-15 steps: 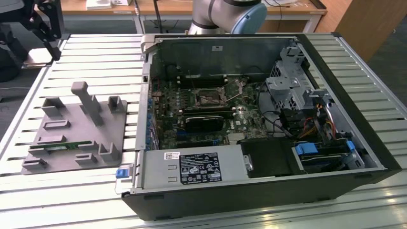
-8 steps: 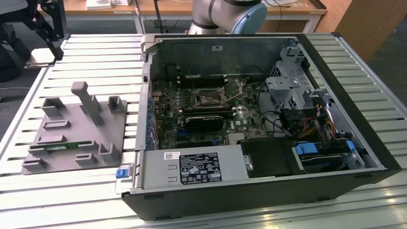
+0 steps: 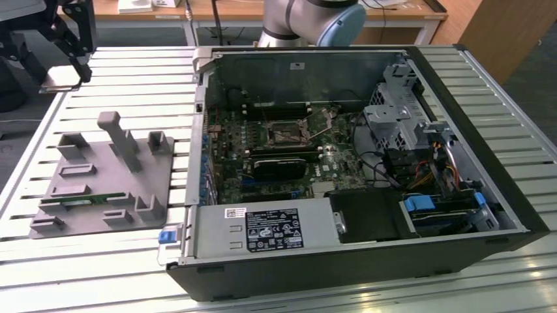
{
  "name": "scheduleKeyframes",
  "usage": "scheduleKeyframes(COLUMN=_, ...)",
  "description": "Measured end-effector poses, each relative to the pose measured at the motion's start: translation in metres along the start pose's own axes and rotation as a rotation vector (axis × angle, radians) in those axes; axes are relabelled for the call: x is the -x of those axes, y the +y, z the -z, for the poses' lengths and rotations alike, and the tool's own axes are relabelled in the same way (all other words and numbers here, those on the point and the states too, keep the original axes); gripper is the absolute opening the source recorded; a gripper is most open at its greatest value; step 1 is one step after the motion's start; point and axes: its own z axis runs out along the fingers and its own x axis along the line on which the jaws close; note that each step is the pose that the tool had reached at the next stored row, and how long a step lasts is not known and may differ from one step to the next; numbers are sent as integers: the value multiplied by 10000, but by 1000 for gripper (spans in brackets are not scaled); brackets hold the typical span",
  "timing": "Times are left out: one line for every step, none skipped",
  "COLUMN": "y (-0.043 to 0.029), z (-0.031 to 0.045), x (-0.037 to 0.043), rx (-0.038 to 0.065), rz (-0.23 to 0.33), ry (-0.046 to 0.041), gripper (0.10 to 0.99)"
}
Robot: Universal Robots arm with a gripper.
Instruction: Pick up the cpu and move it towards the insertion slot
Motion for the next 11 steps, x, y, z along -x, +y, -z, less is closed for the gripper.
scheduleKeyframes(y=-1, z=0, x=8, rx=1, rz=0, ry=-1, gripper=549)
scheduleKeyframes(y=-1, z=-1, x=17, rx=1, rz=0, ry=-1, gripper=549)
scheduleKeyframes(y=-2, z=0, x=26, rx=0, rz=0, ry=0, gripper=549)
scheduleKeyframes(y=-2, z=0, x=34, rx=0, rz=0, ry=0, gripper=549)
scheduleKeyframes(y=-3, z=-1, x=41, rx=1, rz=0, ry=-1, gripper=549)
scheduleKeyframes(y=-3, z=-1, x=49, rx=1, rz=0, ry=-1, gripper=549)
scheduleKeyframes(y=-4, z=-1, x=56, rx=1, rz=0, ry=-1, gripper=549)
scheduleKeyframes(y=-4, z=-1, x=63, rx=1, rz=0, ry=-1, gripper=549)
scheduleKeyframes(y=-5, z=-1, x=71, rx=1, rz=1, ry=-1, gripper=549)
scheduleKeyframes(y=-5, z=0, x=77, rx=0, rz=0, ry=0, gripper=549)
scheduleKeyframes(y=-6, z=0, x=85, rx=0, rz=0, ry=-1, gripper=549)
